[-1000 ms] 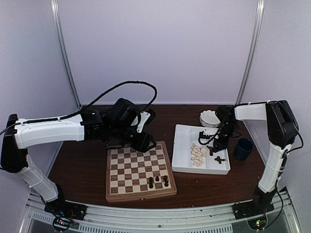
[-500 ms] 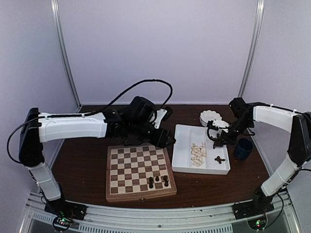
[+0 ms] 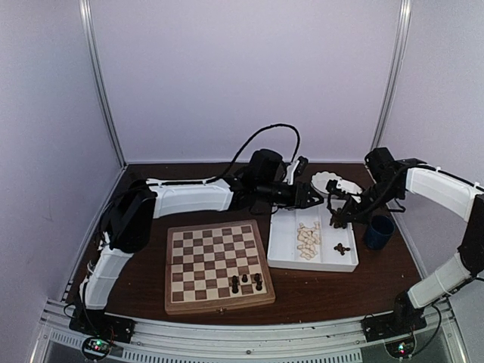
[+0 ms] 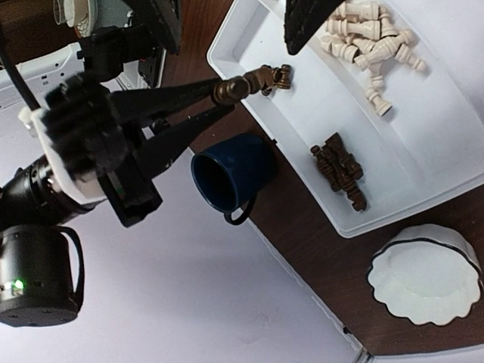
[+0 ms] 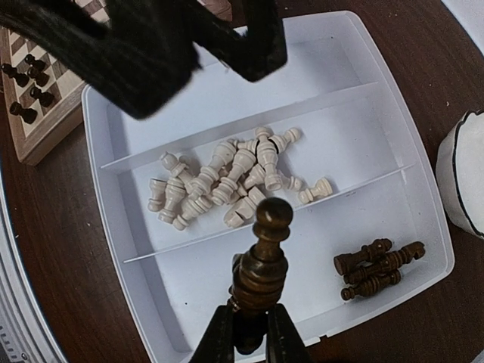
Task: Set up the chess pieces on the board
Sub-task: Pass from the right arm to the left
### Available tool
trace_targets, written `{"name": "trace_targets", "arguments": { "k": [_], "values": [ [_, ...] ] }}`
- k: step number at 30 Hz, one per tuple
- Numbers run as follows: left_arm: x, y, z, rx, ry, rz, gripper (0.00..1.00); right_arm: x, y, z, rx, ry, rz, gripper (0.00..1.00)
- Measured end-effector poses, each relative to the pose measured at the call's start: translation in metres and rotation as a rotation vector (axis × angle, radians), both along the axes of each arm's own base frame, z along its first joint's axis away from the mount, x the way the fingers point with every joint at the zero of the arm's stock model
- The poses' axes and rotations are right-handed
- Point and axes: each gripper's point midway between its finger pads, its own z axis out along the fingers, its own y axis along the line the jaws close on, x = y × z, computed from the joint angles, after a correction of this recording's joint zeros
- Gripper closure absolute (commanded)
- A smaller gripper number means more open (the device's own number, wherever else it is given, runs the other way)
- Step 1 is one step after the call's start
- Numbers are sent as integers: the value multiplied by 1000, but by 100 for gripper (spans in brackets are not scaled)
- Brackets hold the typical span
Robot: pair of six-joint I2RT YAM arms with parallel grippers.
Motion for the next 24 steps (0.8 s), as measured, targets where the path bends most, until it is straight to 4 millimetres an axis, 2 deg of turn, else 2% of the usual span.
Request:
{"name": "trace_targets", "arguments": {
  "k": [6, 17, 24],
  "values": [
    [2, -23, -19, -37, 113, -25, 59, -6, 0, -2, 7, 8, 3, 89],
    [-15, -42, -12, -81, 197, -73, 70, -7, 3, 1, 24, 8, 7, 88],
    [-15, -46, -14, -87, 213, -78, 79, -9, 3, 1, 25, 14, 9, 88]
  ]
}}
